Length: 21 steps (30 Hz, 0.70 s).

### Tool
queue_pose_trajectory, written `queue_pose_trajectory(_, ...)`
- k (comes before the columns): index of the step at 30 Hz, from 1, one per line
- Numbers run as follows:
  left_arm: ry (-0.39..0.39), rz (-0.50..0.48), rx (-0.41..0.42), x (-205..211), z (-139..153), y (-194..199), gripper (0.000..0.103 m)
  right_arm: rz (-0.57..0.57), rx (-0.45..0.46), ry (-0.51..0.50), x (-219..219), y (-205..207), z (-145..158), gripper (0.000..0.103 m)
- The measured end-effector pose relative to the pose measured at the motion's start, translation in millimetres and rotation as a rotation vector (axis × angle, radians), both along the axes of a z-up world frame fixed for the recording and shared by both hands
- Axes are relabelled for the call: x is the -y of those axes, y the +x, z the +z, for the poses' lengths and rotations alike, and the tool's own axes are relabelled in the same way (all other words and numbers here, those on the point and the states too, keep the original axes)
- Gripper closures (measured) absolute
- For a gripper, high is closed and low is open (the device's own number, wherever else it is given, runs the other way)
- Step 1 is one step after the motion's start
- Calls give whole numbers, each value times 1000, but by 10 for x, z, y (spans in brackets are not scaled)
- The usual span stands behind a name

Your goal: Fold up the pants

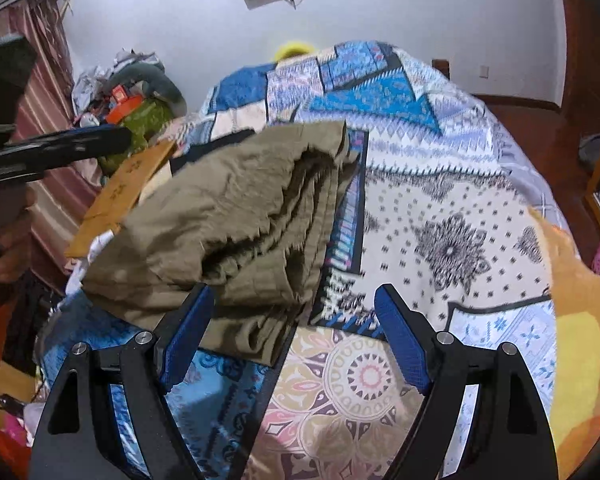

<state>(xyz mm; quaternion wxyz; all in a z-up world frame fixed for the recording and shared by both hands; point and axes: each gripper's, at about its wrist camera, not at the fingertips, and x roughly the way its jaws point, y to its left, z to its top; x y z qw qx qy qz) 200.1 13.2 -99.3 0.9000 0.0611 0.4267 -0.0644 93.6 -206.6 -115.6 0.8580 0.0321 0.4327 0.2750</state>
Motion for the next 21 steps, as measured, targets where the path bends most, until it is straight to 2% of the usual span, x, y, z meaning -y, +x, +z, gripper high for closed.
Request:
queue_pose_trajectory(7, 54, 68, -83, -341, -310, 736, 11, -22, 28, 49, -46, 122, 137, 23)
queue_pose_trajectory(13, 60, 62, -225, -411, -860, 1317, 11, 8, -4, 41, -231, 222, 22, 23)
queue_pose_trajectory(19, 145, 51, -343, -336, -1522, 1574, 8, -4, -35, 17, -213, 288, -87, 23)
queue_pose_trajectory(21, 138, 51, -326, -377, -1611, 1524, 4, -13, -42, 22, -175, 311, -92, 23)
